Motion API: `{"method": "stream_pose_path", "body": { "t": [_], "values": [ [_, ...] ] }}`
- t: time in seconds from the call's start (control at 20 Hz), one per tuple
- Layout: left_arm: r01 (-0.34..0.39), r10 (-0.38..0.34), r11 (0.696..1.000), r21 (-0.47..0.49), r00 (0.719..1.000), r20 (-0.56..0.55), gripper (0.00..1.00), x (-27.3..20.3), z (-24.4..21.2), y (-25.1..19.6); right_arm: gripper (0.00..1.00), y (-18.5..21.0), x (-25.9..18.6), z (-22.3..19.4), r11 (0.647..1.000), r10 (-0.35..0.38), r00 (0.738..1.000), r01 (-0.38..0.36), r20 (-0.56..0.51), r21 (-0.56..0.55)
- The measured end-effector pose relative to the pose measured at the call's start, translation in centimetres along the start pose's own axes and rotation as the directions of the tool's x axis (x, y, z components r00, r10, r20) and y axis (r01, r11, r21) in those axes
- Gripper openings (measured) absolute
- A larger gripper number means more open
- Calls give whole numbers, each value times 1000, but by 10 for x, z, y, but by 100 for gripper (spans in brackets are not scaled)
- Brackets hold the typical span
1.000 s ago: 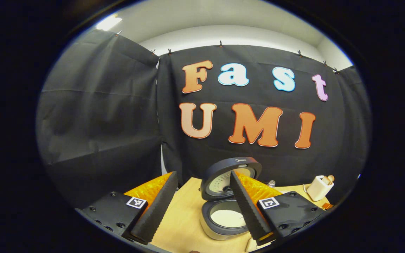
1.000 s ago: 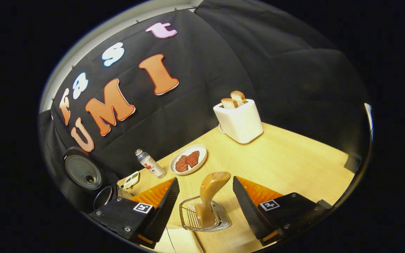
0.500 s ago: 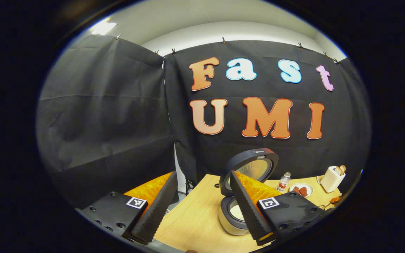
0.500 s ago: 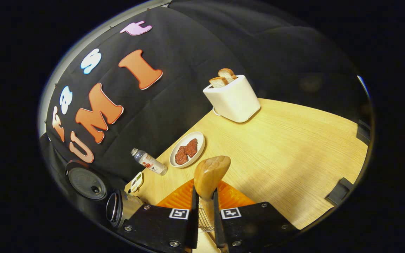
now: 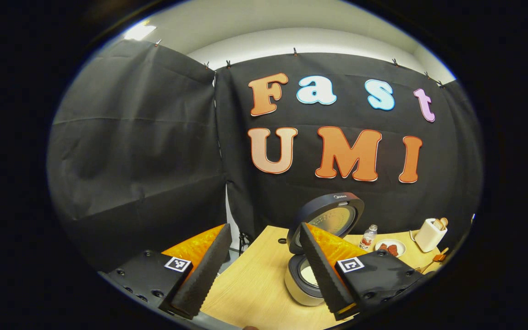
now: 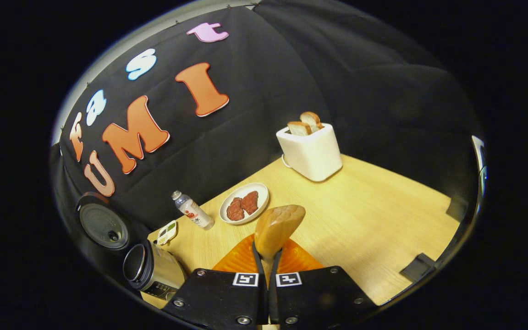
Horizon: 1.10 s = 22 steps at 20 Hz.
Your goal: Close the left gripper, press the button to open the rice cooker; take a wooden spoon from the chopstick holder with the right hand, scoop a spoonful of rice and pour it into the rice cooker, then put the wooden spoon back into the chopstick holder.
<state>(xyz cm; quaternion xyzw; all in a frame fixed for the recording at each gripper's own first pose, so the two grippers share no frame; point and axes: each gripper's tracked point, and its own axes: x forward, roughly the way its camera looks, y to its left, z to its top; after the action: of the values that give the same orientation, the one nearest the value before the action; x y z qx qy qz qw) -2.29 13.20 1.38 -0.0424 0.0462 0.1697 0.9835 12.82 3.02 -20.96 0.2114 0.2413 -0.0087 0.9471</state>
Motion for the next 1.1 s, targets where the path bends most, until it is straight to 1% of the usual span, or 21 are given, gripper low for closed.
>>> {"method": "stream_pose_path", "body": {
  "t": [0.1, 0.25, 0.4, 0.55, 0.65, 0.8, 1.0, 1.1],
  "values": [
    [14, -14, 1000, 3, 1000, 12, 100, 1, 3, 1, 0, 8, -20, 23, 999, -9, 998, 11, 58, -38],
    [38, -38, 999, 9, 999, 20, 100, 3, 2, 1, 0, 30, -54, 37, 997, 20, 995, -12, 102, -73],
    [63, -63, 998, 3, 998, 15, 100, 7, 1, 3, 0, 58, -82, 31, 996, 54, 992, -46, 115, -76],
    [83, -83, 997, 9, 997, 9, 100, 12, -2, 7, 0, 86, -98, 8, 992, 96, 989, -86, 117, -88],
    [87, -87, 996, 21, 996, 3, 100, 14, -5, 12, 0, 99, -97, -13, 987, 102, 989, -87, 111, -134],
    [102, -102, 994, 36, 995, -6, 100, 17, -9, 15, 0, 107, -79, -49, 979, 77, 993, -59, 85, -193],
    [116, -115, 992, 49, 993, -15, 100, 18, -13, 25, 0, 102, -62, -85, 957, 25, 997, -2, 76, -291],
    [121, -121, 992, 46, 993, -19, 100, 18, -15, 30, 0, 102, -53, -98, 939, 7, 997, 19, 75, -342]
  ]
}}
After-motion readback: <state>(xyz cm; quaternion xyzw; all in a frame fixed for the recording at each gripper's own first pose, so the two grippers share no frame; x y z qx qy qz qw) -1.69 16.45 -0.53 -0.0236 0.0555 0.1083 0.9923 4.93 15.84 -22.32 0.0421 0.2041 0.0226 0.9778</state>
